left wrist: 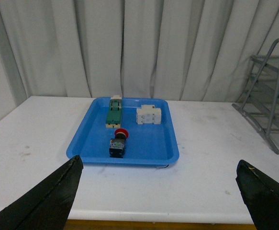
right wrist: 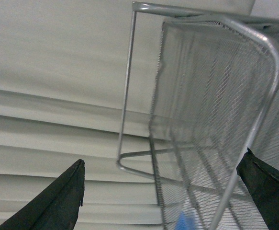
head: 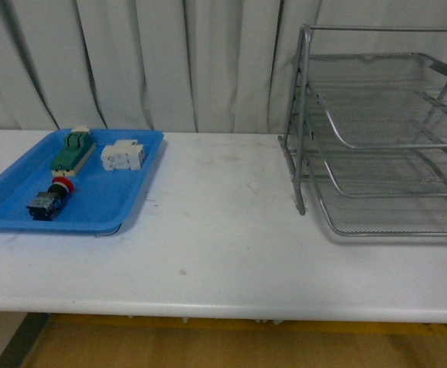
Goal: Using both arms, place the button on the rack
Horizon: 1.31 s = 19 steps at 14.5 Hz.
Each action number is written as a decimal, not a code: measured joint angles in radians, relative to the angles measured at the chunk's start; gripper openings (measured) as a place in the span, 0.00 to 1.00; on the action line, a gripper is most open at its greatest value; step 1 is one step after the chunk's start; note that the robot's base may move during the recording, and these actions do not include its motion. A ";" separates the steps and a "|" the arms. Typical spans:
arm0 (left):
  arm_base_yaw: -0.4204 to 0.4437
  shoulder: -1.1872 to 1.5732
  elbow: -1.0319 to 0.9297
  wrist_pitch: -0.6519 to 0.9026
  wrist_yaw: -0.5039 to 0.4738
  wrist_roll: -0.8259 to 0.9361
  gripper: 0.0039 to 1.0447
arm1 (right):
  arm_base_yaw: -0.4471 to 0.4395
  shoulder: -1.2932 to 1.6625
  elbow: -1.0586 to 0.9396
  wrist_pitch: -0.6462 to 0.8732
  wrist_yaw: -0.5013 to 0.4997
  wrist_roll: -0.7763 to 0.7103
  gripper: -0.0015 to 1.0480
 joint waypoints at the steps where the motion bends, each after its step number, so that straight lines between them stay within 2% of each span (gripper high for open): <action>1: 0.000 0.000 0.000 0.000 0.000 0.000 0.94 | 0.000 0.005 -0.001 0.011 -0.003 0.017 0.94; 8: 0.000 0.000 0.000 0.000 0.000 0.000 0.94 | -0.041 0.135 -0.066 0.032 -0.062 0.143 0.94; 10: 0.000 0.000 0.000 0.000 0.000 0.000 0.94 | -0.068 0.233 -0.054 0.032 -0.077 0.089 0.94; 11: 0.000 0.000 0.000 0.000 0.000 0.000 0.94 | -0.029 0.309 0.038 0.039 -0.057 0.024 0.94; 19: 0.000 0.000 0.000 0.000 0.000 0.000 0.94 | 0.075 0.390 0.134 0.040 -0.001 0.030 0.94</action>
